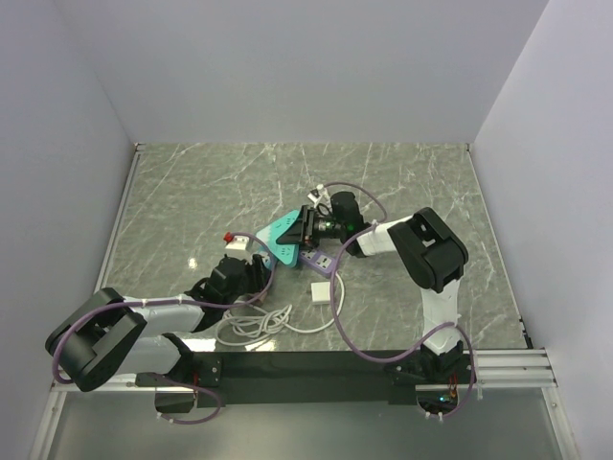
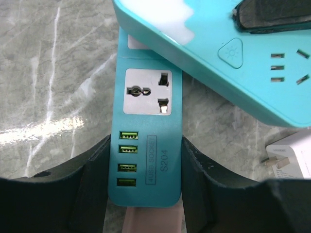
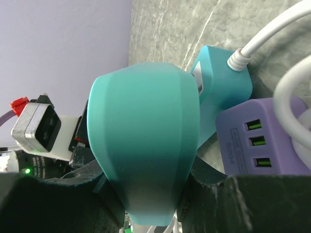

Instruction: Insert the plug

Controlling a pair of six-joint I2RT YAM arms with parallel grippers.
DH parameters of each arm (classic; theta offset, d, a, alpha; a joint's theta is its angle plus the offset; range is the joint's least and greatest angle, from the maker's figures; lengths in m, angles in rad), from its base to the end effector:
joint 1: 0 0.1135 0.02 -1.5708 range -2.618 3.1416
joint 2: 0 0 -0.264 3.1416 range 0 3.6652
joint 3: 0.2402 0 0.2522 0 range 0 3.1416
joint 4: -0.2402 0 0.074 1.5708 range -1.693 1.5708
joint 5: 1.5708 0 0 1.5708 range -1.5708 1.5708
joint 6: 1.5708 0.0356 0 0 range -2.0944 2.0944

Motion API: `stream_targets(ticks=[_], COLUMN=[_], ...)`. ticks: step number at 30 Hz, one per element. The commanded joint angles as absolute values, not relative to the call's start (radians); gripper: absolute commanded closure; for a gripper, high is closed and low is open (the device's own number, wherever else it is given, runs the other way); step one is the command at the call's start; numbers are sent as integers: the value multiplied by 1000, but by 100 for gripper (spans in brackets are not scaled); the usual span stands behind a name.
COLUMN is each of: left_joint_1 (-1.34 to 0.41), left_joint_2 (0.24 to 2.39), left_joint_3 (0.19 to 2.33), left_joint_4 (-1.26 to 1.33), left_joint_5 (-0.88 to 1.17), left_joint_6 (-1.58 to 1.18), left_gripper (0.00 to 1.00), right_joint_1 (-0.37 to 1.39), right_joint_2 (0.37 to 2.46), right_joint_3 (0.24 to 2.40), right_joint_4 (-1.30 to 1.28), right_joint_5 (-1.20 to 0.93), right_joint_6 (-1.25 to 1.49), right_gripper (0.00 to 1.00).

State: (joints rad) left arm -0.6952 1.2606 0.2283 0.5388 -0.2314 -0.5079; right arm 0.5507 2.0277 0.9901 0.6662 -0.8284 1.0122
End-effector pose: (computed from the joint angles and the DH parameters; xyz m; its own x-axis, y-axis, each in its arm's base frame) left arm 0.1682 -0.1297 0.1339 -0.5456 -0.1613 -0.8223 0.2323 0.9137 -0.3334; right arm 0.3306 0.2338 0.1344 -0.9601 0.0832 -0.2671 -0.2353 0.2760 0.9319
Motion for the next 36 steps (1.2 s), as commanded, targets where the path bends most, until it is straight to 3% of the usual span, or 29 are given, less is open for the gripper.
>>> stream_targets(ticks=[1,25,36], left_joint_1=[-703,-704,-707], left_joint_2=[1236,1267,1258], left_joint_3=[227,256,250], left_joint_4=[609,577,583], left_joint_5=[-216,-247,-247], left_joint_6=[-500,-509,-511], left_gripper=[100,100,100], right_joint_1=[499,480,437], right_joint_2=[2000,1965,1950], right_joint_3=[951,914,905], right_joint_4=[595,407,310], right_joint_5=[-810,-785,-667], right_joint_6=[976,867,861], right_gripper=[100,100,100])
